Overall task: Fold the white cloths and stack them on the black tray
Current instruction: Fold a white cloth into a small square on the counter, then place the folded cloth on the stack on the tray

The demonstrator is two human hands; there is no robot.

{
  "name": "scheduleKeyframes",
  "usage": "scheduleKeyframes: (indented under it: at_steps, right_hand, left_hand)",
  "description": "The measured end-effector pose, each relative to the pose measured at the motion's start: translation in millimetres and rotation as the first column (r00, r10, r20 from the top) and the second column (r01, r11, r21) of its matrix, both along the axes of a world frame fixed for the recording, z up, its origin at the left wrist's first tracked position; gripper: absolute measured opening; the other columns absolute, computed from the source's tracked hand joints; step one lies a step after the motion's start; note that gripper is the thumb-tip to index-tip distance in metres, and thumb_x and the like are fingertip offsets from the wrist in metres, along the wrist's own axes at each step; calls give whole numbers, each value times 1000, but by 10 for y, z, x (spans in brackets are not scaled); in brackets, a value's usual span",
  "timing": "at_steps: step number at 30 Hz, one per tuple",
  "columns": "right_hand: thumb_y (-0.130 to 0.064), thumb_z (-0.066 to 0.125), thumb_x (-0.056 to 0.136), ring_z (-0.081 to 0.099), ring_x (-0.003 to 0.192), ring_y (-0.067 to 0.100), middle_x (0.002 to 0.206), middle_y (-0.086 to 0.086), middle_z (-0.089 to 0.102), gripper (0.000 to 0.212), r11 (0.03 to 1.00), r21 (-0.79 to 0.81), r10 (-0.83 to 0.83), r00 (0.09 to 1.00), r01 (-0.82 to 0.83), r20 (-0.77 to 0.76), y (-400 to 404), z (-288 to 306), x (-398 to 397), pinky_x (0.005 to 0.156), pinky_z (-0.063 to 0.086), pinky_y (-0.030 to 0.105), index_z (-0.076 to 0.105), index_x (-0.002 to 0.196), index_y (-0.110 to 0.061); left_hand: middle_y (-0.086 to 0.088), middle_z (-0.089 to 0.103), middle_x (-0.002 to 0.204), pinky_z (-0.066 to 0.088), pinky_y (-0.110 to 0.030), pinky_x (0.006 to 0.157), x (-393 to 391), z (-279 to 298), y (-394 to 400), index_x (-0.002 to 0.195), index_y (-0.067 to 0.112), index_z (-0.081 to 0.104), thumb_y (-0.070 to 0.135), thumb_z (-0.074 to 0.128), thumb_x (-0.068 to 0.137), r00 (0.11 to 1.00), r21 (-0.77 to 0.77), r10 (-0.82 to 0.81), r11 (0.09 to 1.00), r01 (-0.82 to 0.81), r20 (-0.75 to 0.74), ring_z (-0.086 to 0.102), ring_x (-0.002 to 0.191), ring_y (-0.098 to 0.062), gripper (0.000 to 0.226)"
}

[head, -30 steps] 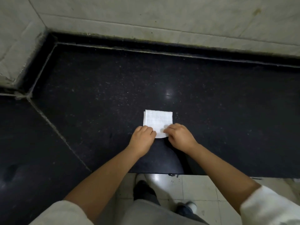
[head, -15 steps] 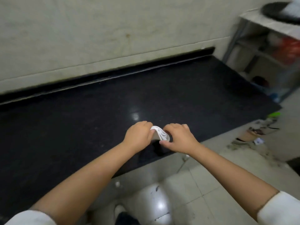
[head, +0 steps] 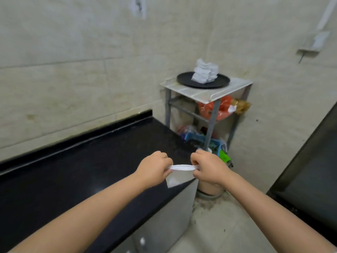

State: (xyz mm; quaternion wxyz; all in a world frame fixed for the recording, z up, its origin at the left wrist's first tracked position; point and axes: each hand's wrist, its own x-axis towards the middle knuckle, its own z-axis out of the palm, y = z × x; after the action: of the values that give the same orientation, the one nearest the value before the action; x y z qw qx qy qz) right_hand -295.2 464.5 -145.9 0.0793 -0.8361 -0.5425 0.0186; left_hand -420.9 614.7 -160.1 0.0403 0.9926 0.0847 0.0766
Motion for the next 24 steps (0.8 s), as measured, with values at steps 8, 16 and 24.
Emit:
scheduleKeyframes:
  at_steps: [8, 16, 24]
  right_hand:
    - [-10, 54, 74, 45, 73, 22, 70, -4, 41, 24, 1000, 25, 13, 999, -12, -40, 179, 622, 1866, 66, 38, 36, 35, 67, -22]
    - [-10, 59, 73, 40, 70, 21, 71, 1, 42, 39, 988, -105, 127, 980, -111, 153, 743, 1476, 3473, 59, 29, 32, 26, 58, -23]
    - [-8, 60, 75, 36, 60, 15, 63, -4, 38, 35, 992, 35, 111, 978, -119, 175, 1307, 2115, 5005, 51, 25, 26, 32, 60, -23]
  left_hand:
    - [-3, 63, 100, 41, -29, 73, 1891, 641, 264, 100, 12, 63, 28, 52, 91, 996, -109, -26, 993, 34, 80, 57, 94, -21, 22]
    - [-2, 65, 103, 45, -32, 80, 3524, 1492, 717, 98, 15, 63, 31, 59, 87, 999, 92, -21, 996, 17, 44, 58, 100, -21, 20]
    - [-12, 61, 107, 46, -37, 81, 4911, 2020, 1033, 102, 12, 61, 22, 54, 89, 961, 158, 187, 962, -222, 205, 56, 101, -32, 18]
